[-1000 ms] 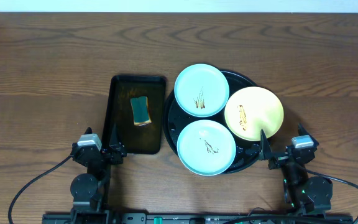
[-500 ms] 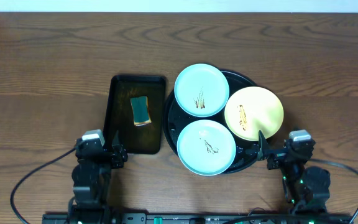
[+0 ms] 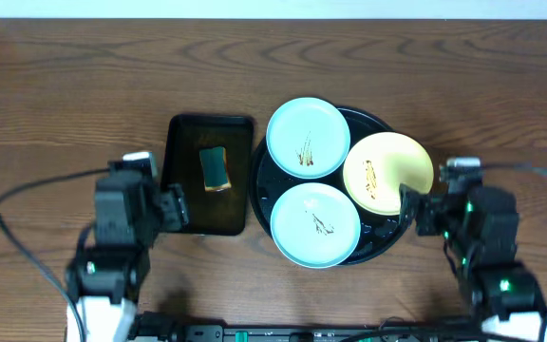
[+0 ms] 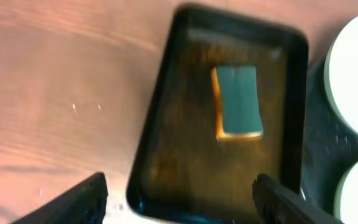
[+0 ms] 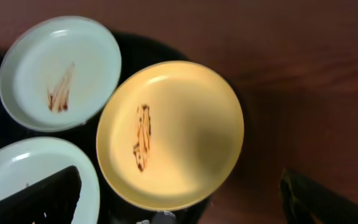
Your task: Clean dirty plates on tray and stack at the side
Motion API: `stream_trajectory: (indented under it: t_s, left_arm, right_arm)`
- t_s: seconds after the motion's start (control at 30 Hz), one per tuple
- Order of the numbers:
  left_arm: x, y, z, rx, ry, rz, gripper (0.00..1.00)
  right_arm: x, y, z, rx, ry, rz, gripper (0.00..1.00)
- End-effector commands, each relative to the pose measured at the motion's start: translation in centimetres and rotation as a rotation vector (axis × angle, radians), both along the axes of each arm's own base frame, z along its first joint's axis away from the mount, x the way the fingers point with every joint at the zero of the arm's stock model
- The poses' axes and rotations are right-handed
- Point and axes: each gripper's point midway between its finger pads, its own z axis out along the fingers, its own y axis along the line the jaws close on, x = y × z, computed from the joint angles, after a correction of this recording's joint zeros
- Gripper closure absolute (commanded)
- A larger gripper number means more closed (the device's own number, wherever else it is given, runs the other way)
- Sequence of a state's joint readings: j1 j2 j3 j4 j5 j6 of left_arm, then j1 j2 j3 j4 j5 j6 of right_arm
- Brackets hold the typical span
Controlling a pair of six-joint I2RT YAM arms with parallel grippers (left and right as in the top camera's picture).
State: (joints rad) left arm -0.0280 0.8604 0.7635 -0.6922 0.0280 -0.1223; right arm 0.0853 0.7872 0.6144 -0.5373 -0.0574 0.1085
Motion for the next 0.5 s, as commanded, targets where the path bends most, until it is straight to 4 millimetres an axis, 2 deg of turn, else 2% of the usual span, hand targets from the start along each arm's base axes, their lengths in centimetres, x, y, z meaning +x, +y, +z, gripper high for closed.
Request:
stream_trajectory:
  t_s: [0.0, 0.13, 0.23, 0.37, 0.47]
  left_arm:
    - [0.9, -0.7, 2.1, -0.024, 0.051, -0.034, 0.25]
    - [1.0, -0.7, 2.8, -0.026, 0.087, -0.034, 0.25]
    - [0.6, -1.8, 2.6, -0.076, 0.106, -0.072, 0.25]
    - [1.7, -2.5, 3.1, -0.107, 0.064, -0.098, 0.25]
    - [2.8, -2.5, 3.0, -0.114, 0.046, -0.092, 0.25]
  right_arm:
    - [1.1, 0.3, 0.9, -0.035, 0.059, 0.071, 0.01]
    - [1.6, 0.1, 0.8, -0.042, 0.174, 0.077, 0.01]
    - [2.2, 0.1, 1.3, -0.043, 0.193, 0.077, 0.01]
    - [2.6, 0.1, 1.9, -0.044, 0.172, 0.076, 0.01]
    - [2.7, -0.7, 1.9, -0.078, 0.173, 0.042, 0.01]
